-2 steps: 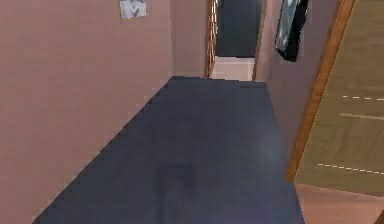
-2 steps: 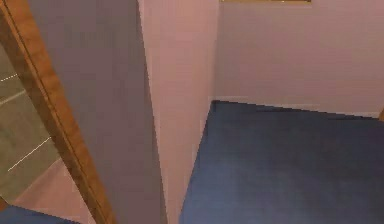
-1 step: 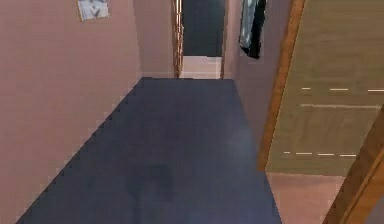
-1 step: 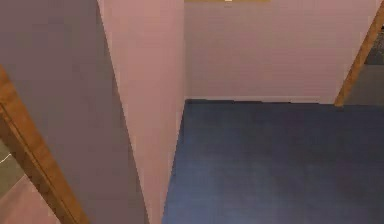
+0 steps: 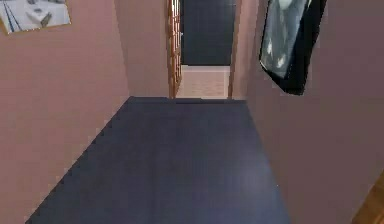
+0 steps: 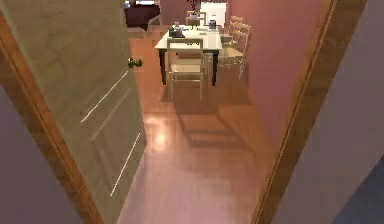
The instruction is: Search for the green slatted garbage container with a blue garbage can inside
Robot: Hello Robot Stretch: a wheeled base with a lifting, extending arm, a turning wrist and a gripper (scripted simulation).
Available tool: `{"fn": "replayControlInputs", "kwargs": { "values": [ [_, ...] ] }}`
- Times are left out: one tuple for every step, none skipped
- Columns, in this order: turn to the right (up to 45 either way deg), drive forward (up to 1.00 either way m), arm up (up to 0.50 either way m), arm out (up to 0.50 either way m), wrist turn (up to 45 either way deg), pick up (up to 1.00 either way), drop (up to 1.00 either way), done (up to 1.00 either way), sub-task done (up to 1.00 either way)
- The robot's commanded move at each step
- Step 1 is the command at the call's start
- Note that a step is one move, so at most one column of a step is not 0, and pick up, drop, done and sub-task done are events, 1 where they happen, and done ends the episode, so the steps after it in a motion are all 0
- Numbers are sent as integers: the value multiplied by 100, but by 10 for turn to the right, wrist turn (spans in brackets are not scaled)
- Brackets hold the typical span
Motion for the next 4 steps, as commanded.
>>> {"fn": "replayControlInputs", "kwargs": {
  "values": [
    [0, 100, 0, 0, 0, 0, 0, 0, 0],
    [0, 100, 0, 0, 0, 0, 0, 0, 0],
    [30, 0, 0, 0, 0, 0, 0, 0, 0],
    [0, 80, 0, 0, 0, 0, 0, 0, 0]
  ]
}}
